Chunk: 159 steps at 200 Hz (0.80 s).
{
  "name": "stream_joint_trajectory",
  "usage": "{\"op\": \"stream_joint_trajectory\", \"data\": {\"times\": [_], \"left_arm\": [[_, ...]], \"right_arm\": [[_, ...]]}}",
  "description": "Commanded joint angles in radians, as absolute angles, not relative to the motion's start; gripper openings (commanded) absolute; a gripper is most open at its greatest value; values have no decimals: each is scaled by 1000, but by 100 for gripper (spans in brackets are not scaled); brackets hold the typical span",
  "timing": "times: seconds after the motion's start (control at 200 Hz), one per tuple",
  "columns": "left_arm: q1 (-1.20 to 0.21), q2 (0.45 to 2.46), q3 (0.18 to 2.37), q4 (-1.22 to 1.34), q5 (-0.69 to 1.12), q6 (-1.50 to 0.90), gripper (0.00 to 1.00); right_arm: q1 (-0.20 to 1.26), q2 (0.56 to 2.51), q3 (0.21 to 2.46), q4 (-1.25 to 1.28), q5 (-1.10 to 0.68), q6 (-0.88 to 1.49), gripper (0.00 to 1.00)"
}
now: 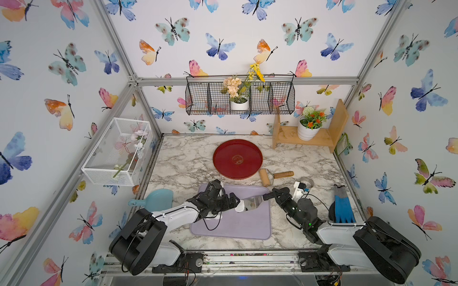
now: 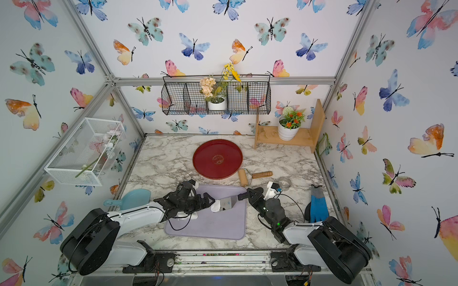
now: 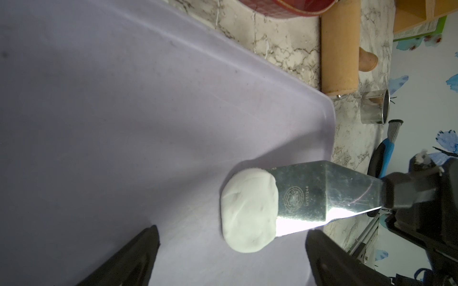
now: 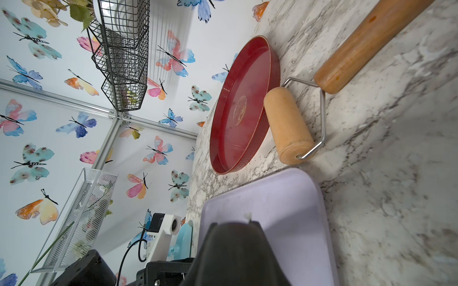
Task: Roll out the dumpling wrappers from the dough
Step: Scoop the dumpling wrapper from the work surface.
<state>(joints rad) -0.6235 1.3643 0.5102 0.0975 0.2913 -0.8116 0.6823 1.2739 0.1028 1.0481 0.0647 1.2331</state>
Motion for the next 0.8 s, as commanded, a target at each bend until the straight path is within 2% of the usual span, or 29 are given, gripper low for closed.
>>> {"op": "stream_joint_trajectory", "data": {"times": [0.0,0.435,0.601,0.791], "left_arm": [[-620,1374,495,46,299,-813,99],[-596,1220,549,-37,254,-828,99],[-547,1128,610,-91,230,-811,98],[-476,1127,708,-154,249,-742,99]], "right_arm": [[690,1258,120,1128,28,1261,3],[689,1203,138,1105,77,1249,2],[688,1189,244,1015,107,1158,2],[672,1274,407,983,141,1070,2]]}}
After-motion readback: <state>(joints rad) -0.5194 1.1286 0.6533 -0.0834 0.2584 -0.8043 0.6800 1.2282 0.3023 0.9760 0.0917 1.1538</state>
